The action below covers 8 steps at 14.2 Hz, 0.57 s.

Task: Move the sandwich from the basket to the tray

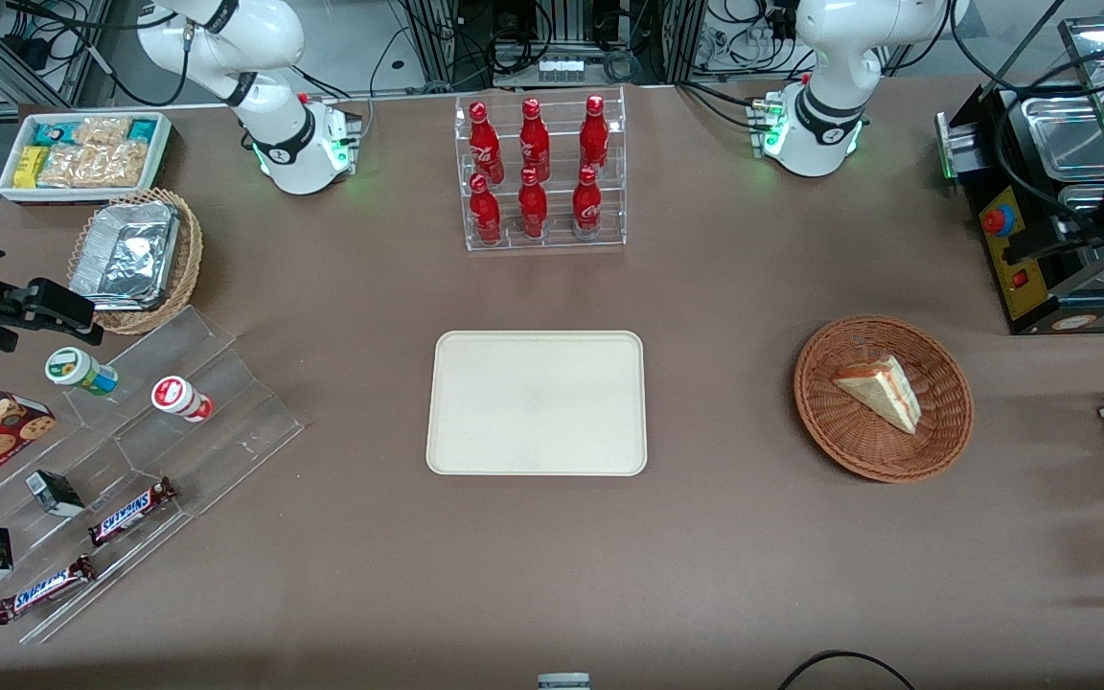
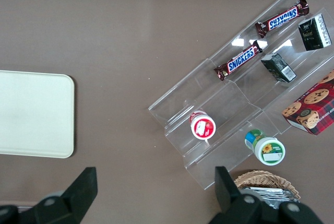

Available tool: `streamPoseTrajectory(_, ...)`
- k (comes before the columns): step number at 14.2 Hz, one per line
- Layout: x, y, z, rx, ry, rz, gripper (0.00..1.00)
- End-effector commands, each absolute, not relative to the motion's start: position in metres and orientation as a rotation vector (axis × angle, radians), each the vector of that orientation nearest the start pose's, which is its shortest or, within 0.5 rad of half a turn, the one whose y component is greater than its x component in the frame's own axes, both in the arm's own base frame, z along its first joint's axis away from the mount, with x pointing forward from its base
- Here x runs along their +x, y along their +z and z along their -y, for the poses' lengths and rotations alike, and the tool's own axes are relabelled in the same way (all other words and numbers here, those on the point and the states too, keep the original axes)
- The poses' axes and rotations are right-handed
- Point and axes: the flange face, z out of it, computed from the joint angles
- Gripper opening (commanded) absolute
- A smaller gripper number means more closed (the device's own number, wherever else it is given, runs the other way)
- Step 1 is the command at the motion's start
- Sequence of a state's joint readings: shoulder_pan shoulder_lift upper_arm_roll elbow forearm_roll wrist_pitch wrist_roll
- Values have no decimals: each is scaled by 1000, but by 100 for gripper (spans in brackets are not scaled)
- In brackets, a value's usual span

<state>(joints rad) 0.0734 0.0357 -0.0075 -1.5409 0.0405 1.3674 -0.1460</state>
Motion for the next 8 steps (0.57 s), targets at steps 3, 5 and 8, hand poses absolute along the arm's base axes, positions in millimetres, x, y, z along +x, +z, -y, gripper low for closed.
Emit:
streamPoseTrajectory(3,557,568,-65,-2993,272,686,100)
streamPoseTrajectory(5,558,545,-75,-2954,259,851,100)
streamPoseTrajectory(8,562,506,-74,-2929,225,1034,100)
